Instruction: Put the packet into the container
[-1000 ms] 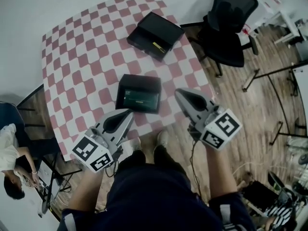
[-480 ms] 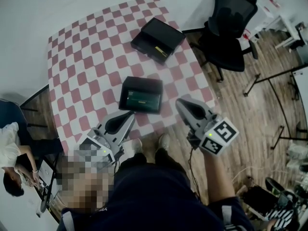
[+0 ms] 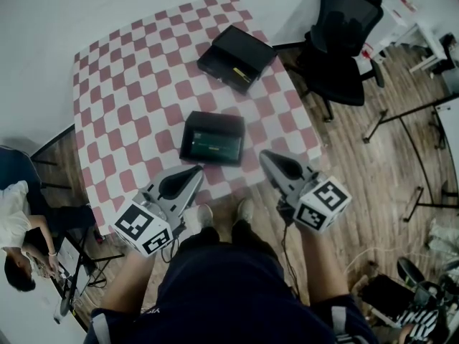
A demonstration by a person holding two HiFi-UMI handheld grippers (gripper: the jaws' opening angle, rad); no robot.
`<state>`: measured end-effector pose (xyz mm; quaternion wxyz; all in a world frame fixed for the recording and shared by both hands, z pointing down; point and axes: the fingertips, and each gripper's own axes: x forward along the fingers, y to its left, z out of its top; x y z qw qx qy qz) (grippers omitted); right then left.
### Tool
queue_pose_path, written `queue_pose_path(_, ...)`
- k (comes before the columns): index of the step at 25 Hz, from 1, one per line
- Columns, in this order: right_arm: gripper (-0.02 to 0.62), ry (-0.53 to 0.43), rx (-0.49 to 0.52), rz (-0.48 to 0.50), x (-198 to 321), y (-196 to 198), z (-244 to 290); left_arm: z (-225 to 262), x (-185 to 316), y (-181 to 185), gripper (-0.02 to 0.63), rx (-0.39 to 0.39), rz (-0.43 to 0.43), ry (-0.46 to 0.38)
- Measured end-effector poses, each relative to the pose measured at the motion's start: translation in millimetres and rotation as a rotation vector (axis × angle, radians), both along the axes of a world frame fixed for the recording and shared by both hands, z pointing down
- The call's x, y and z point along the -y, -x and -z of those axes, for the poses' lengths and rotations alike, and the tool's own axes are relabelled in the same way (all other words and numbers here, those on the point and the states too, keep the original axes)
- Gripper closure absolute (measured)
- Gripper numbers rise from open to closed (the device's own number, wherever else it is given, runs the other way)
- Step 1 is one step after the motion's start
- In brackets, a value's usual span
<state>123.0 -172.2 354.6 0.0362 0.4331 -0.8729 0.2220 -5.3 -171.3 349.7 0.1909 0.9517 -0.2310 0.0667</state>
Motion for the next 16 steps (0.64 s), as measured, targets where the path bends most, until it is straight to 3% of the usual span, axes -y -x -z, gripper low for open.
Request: queue_pose_path(16,0.58,0.011,-0.028,0.015,-2.8,0.1,-4.0,-3.5,-6.4,-2.7,0.58,-0.008,0.003,0.013)
